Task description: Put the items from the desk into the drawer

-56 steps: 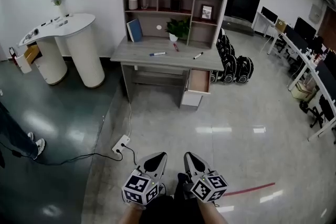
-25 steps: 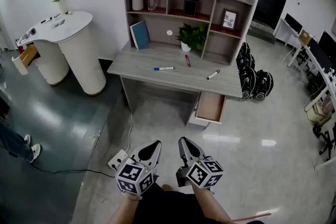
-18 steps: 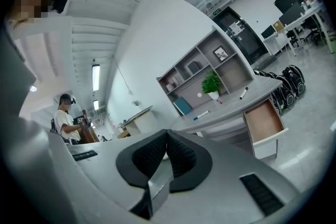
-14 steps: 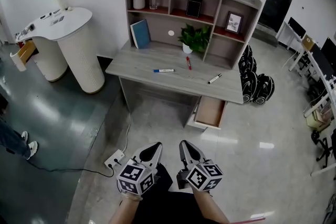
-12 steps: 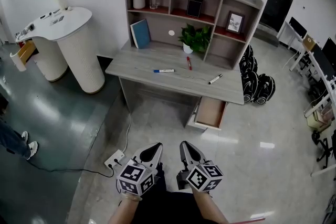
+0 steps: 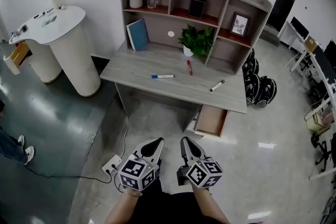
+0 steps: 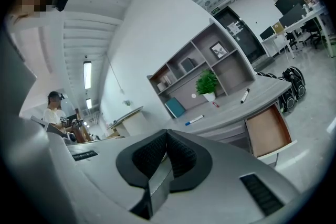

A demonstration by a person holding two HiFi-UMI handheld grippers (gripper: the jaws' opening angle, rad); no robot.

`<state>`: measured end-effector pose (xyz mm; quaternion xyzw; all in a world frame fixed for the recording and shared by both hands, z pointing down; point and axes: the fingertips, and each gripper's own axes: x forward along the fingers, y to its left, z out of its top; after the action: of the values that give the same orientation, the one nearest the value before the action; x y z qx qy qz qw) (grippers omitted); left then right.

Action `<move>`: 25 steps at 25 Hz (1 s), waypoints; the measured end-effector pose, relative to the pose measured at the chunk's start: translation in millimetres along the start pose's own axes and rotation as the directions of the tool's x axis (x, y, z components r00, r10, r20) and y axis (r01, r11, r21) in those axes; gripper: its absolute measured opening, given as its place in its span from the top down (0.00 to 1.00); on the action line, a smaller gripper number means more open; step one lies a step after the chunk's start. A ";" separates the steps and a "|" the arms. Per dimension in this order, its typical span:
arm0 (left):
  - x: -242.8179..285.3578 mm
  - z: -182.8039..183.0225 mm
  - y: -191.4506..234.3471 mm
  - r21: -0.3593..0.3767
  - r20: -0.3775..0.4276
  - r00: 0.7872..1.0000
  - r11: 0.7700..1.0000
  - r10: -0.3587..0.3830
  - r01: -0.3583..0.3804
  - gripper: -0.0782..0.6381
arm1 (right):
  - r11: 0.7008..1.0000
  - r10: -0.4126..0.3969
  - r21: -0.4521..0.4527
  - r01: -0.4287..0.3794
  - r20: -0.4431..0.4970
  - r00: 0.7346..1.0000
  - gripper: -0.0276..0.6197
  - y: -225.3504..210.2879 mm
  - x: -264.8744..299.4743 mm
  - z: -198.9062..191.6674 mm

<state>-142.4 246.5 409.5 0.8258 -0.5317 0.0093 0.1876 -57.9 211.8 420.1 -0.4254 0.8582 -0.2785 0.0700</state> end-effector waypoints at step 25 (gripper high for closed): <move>199.7 96.6 186.2 -0.064 -0.058 0.997 0.997 -0.057 0.053 0.86 | 0.994 -0.087 -0.074 0.080 -0.099 0.991 0.93 -72.0 255.6 66.0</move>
<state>-237.6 -26.9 418.4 0.8333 -0.5029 0.0120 0.2293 -145.2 -47.1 433.5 -0.4483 0.8514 -0.2722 -0.0006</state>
